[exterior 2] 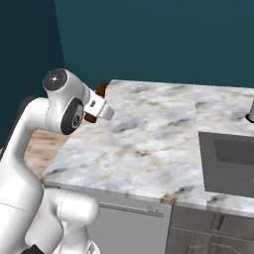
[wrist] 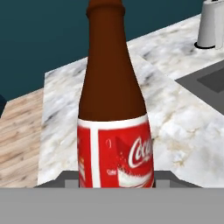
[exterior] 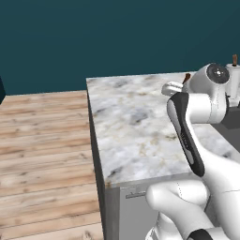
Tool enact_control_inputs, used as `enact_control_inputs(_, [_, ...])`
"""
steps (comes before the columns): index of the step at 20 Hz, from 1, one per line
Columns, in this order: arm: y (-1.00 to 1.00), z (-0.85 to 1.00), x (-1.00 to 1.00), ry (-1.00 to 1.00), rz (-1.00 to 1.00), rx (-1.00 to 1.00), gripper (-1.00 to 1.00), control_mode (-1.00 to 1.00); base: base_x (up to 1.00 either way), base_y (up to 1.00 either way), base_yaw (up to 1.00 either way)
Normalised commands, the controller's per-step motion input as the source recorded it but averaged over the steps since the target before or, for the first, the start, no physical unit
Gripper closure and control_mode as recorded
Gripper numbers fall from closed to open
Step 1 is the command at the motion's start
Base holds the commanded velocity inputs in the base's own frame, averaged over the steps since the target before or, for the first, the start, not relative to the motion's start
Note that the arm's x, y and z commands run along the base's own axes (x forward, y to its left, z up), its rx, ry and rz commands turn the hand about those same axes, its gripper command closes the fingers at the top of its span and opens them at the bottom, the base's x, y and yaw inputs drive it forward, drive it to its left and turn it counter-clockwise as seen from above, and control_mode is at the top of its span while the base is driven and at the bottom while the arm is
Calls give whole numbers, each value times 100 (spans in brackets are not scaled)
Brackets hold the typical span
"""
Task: Pick the bottled drink from the counter and place it in the open cabinet.
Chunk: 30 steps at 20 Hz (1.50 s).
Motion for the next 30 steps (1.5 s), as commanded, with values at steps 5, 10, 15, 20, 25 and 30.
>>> enact_control_inputs(5, [0,0,0,0,0,0,100,100,-17,0,-1])
enact_control_inputs(10, [0,0,0,0,0,0,100,100,-83,0,-34])
enact_control_inputs(15, [0,0,0,0,0,0,100,100,-7,-6,-80])
enact_control_inputs(20, [0,0,0,0,0,0,100,100,0,0,-95])
enact_control_inputs(25, [0,0,0,0,0,0,100,100,0,0,-96])
enact_control_inputs(30, [0,0,0,0,0,0,100,100,0,0,-99])
